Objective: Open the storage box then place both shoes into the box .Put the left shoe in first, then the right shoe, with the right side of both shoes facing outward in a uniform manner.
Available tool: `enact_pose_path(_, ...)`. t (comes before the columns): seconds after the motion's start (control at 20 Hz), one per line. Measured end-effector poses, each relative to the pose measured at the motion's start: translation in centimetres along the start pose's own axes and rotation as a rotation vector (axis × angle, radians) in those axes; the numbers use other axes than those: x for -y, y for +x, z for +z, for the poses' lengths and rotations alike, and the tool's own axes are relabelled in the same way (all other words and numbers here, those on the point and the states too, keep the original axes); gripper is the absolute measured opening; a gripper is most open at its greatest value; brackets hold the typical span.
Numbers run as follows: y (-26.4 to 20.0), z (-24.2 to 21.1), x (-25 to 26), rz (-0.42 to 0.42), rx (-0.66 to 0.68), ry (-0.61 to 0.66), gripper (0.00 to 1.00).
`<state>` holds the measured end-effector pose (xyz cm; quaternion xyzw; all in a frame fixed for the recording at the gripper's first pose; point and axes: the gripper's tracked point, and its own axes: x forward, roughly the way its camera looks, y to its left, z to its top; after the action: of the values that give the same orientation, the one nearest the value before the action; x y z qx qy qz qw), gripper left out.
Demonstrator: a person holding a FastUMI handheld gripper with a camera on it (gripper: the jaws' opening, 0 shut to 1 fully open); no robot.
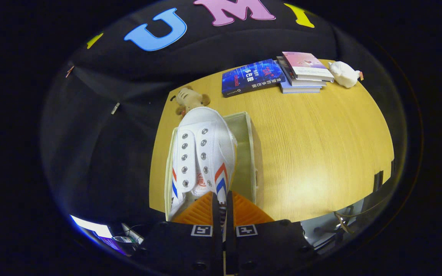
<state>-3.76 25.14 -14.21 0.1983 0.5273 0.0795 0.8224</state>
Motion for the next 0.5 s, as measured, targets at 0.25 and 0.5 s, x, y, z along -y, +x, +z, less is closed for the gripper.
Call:
enact_pose_path(0.25, 3.3, -1.0, 1.2, -0.114, -0.051, -0.021, 0.07)
enact_pose_path(0.5, 4.7, -1.4, 1.3, -0.154, -0.059, -0.056, 0.23)
